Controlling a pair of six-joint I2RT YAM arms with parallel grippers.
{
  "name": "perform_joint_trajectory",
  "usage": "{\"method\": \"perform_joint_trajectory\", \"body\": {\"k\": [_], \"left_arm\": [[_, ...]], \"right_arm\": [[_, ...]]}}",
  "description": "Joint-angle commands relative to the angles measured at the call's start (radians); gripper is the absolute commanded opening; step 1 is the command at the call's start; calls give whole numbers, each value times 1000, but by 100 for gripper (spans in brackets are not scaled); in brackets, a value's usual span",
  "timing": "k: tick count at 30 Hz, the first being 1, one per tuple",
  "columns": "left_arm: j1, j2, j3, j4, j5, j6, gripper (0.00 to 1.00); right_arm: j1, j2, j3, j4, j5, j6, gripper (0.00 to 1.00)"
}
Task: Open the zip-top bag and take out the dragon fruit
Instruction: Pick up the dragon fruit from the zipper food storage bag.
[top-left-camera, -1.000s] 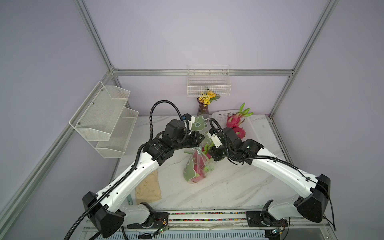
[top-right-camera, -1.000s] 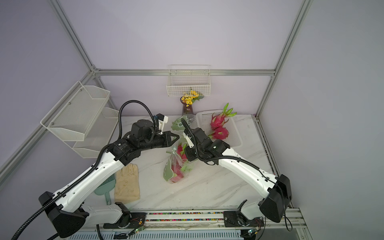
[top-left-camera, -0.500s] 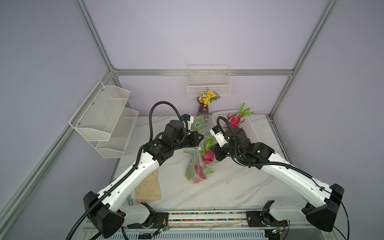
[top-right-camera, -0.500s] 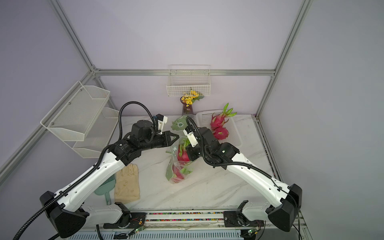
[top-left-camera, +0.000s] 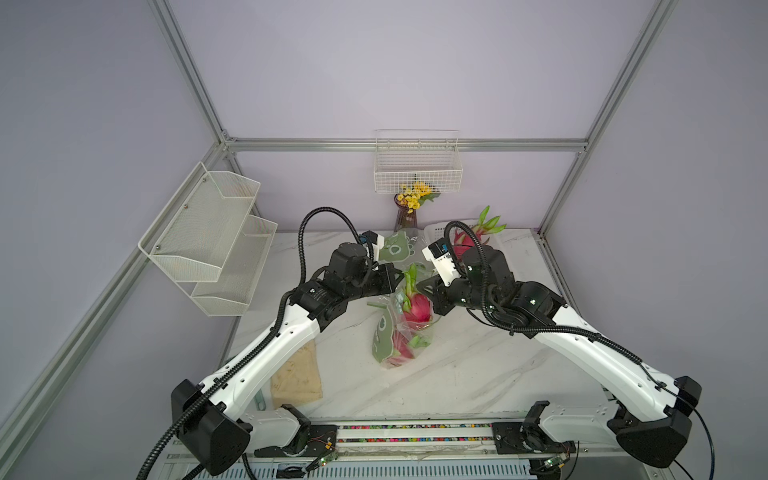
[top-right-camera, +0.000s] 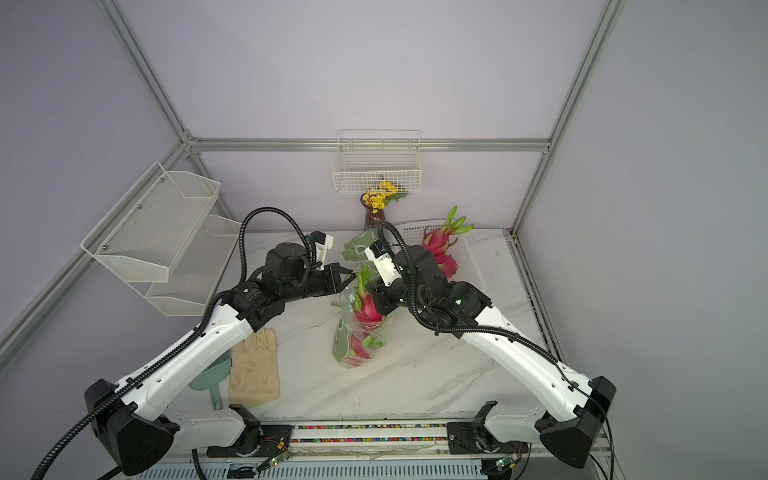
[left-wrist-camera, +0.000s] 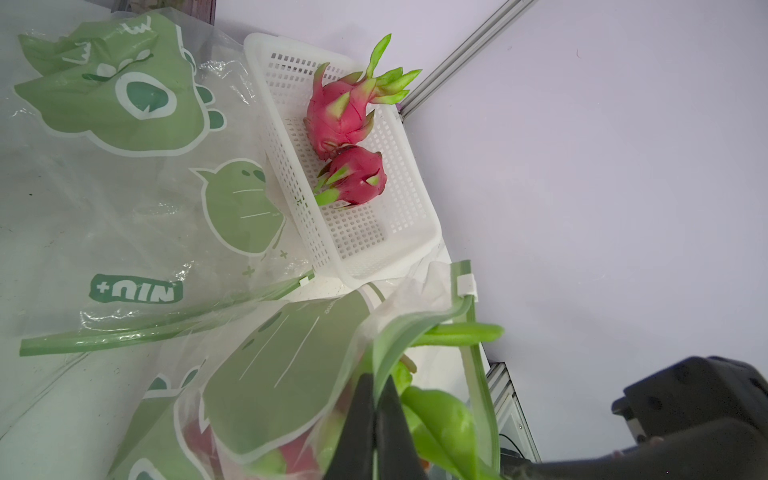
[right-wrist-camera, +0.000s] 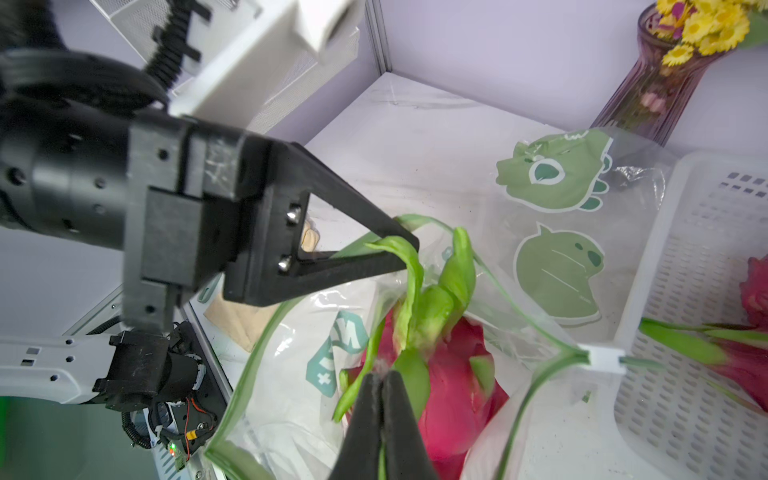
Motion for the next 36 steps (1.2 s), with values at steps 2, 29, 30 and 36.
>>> {"method": "perform_joint_trajectory", "body": {"k": [2, 29, 30, 36], "left_arm": [[16, -6, -9, 44, 11, -3, 0], [36, 17, -2, 49, 65, -3, 0], [35, 17, -5, 49, 66, -4, 0], [36, 19, -9, 47, 69, -6, 0]], "right_arm": [[4, -42, 65, 43, 3, -47, 0], [4, 22, 355, 128, 186, -253, 0], [3, 31, 368, 131, 200, -265, 0], [-11, 83, 431, 165, 246, -324, 0]]}}
